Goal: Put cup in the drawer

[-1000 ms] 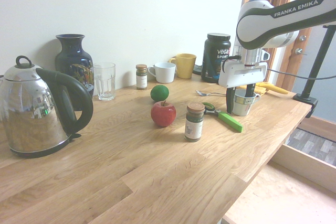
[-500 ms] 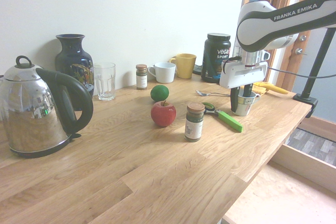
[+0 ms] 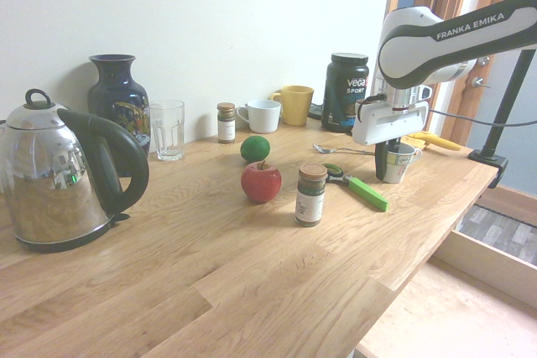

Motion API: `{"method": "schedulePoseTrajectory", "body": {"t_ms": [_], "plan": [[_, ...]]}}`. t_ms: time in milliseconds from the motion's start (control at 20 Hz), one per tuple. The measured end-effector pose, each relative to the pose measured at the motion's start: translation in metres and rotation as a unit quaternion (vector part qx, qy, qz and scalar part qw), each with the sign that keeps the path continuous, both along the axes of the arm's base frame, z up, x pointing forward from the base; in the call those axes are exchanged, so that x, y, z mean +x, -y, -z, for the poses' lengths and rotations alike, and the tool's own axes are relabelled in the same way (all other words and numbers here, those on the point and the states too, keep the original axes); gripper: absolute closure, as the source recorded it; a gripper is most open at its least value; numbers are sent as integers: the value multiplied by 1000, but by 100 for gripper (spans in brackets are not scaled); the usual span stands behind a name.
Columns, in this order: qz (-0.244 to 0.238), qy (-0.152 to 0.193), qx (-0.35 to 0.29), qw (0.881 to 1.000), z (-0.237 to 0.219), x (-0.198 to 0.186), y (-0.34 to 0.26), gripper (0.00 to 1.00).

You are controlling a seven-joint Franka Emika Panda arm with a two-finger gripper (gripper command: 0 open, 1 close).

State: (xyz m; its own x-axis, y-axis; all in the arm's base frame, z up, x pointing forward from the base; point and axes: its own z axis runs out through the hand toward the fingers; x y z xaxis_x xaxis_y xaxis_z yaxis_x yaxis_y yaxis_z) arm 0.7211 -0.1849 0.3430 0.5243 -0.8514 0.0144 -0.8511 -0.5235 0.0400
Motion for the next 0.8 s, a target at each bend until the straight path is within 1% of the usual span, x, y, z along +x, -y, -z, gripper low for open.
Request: {"method": "schedulePoseTrajectory", "body": {"t_ms": [400, 550, 800], "plan": [[1, 4, -1, 1000, -5, 0, 1, 100], [1, 10, -1, 1000, -19, -1, 1, 100], [1, 23, -2, 1000, -54, -6, 0, 100]]}}
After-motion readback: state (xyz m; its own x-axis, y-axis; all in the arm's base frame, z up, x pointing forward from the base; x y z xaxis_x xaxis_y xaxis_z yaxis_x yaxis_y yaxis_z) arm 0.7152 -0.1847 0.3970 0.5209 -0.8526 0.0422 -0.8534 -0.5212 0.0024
